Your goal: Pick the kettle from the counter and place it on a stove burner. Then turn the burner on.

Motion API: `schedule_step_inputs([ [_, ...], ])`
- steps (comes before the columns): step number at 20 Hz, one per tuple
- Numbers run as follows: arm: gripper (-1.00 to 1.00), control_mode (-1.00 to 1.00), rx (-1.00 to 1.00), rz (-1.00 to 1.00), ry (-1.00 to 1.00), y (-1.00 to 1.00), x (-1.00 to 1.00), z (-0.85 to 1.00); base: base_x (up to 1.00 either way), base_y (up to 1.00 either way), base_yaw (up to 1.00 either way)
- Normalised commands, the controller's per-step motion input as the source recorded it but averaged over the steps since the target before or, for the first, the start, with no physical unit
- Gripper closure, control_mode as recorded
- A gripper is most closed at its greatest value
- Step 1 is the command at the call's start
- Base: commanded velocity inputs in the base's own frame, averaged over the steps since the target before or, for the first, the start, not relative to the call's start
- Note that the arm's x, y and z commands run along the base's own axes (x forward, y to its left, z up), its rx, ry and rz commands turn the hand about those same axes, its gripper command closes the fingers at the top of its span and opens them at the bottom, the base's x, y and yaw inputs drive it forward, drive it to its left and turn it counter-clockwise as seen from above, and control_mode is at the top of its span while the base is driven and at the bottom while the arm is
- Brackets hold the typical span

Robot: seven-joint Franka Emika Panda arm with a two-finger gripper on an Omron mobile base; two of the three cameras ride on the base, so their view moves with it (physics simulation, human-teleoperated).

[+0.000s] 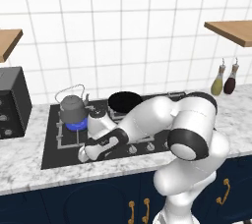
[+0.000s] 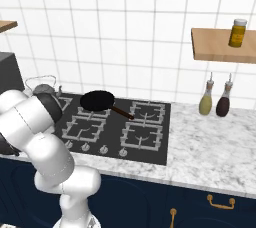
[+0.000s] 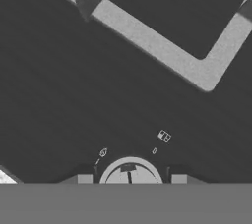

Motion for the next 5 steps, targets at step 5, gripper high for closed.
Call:
schedule_step_inputs([
  [5,-1.00,-1.00,0.00,0.00,-0.01,0.00,0.00,0.03,0.00,0.00,0.00],
])
